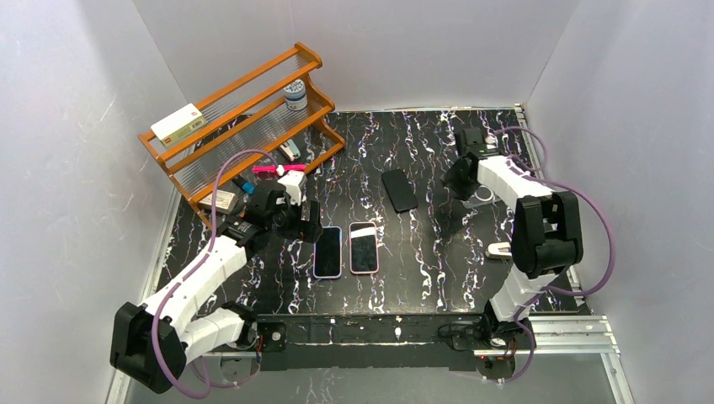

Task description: Put the phone into the phone case

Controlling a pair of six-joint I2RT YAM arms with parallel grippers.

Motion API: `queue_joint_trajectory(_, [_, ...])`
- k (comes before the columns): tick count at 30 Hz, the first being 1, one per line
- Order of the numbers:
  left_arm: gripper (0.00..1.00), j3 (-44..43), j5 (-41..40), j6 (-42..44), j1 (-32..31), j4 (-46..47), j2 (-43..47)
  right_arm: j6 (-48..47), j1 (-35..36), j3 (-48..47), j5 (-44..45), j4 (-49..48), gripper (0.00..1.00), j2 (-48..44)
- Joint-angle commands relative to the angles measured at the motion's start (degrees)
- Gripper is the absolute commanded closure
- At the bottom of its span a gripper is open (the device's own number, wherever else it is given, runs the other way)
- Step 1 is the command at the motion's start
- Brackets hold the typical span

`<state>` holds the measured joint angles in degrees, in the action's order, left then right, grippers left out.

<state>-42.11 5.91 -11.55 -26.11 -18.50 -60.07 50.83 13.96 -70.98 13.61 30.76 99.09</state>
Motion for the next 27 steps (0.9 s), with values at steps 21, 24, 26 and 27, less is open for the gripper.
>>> queue_joint_trajectory(21, [0.02,-1.7,-1.1,0.5,-0.3,-1.4,1.9,-10.6,-16.1,-1.7,14.4,-1.4,0.52,2.9])
queue_joint_trajectory(24, [0.02,-1.7,0.7,0.4,-0.3,-1.4,0.7,-15.0,-17.6,-3.0,13.8,-2.5,0.51,4.2])
queue_joint_trajectory(26, [0.02,-1.6,1.2,0.3,-0.3,-1.3,0.7,-19.3,-18.6,-2.5,12.3,-5.2,0.50,4.6])
queue_joint_trajectory(27, [0.02,-1.7,1.0,0.3,-0.3,-1.3,0.9,-20.7,-18.9,-2.3,12.4,-6.5,0.50,4.9])
